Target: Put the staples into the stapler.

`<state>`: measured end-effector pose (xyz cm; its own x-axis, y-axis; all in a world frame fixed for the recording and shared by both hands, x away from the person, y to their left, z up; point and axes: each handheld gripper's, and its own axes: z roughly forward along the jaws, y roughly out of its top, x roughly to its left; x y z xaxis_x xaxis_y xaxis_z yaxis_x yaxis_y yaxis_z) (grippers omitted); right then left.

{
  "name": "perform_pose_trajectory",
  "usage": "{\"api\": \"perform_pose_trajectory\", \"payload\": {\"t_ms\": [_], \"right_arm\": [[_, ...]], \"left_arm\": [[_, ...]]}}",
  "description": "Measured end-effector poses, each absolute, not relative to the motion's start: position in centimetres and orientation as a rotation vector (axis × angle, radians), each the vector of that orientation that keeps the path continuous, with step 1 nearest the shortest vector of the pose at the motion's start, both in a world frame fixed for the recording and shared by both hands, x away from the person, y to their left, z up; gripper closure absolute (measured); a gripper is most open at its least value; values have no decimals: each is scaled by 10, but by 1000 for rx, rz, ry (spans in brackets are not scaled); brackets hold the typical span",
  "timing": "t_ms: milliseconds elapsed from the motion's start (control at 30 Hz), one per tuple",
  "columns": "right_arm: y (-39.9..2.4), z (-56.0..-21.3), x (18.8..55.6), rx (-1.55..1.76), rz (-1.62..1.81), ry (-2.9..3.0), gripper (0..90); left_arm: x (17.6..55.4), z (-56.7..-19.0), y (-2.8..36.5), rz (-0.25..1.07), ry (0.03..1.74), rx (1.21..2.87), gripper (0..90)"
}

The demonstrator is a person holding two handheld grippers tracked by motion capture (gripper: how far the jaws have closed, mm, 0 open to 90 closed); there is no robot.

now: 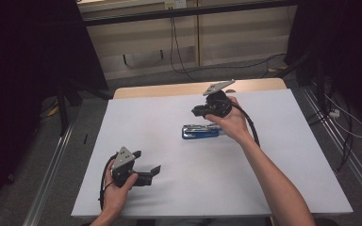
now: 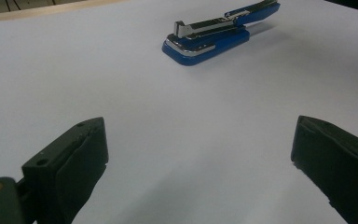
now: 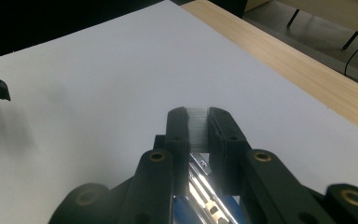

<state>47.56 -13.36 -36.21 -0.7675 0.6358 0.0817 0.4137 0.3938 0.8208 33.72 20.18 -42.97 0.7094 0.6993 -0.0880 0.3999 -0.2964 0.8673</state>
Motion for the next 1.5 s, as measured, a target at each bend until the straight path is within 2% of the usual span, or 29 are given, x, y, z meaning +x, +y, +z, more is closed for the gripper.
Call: {"api": "perform_pose_trajectory", "payload": {"t_ms": [933,1500], "right_arm": [[-118,-369,492,883,1247,2512,793],[-112,-375,497,724,1229,2613,792]], "left_arm": [[337,-430,202,374,847,1926,40],[337,-430,202,373,843,1926,40]]}}
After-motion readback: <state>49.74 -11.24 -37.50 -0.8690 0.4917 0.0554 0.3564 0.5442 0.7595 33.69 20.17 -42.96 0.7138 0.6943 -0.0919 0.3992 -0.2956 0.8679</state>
